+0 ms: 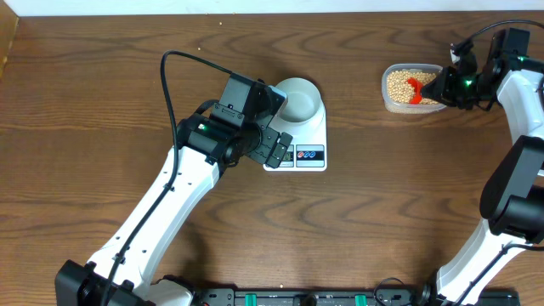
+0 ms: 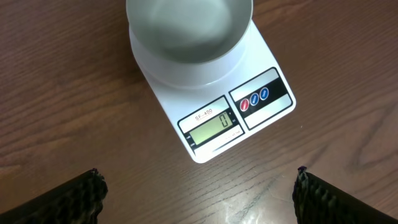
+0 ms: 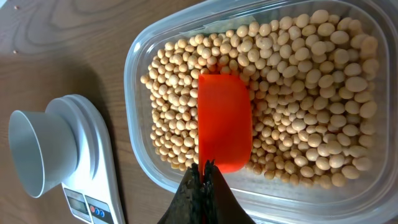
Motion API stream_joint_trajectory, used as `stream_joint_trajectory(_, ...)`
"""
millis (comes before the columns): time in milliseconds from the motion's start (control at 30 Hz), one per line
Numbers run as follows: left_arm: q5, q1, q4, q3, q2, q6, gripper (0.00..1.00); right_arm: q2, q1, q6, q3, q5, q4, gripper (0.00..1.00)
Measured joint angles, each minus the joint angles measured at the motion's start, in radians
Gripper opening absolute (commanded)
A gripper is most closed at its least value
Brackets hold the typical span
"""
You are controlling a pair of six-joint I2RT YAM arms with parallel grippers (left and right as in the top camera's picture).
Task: Scoop item into bowl and weigh 50g on scale
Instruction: 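Dip the red scoop into the soybean tub with the right gripper, then lift the filled scoop out of the tub with the right gripper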
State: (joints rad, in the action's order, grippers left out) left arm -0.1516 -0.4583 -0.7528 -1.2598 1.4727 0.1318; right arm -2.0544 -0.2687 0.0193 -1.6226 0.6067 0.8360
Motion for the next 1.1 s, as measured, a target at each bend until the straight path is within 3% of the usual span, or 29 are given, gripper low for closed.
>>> stream_joint_trajectory(500,0.000,0.000,0.000,0.000,0.000,0.000,0.98,0.000,-0.027,0.008,0.037,0.090,-0.037,0.01)
stream_joint_trajectory(1100,0.000,0.000,0.000,0.000,0.000,0.000,0.98,0.000,-0.198,-0.009,0.048,0.415,-0.006,0.01)
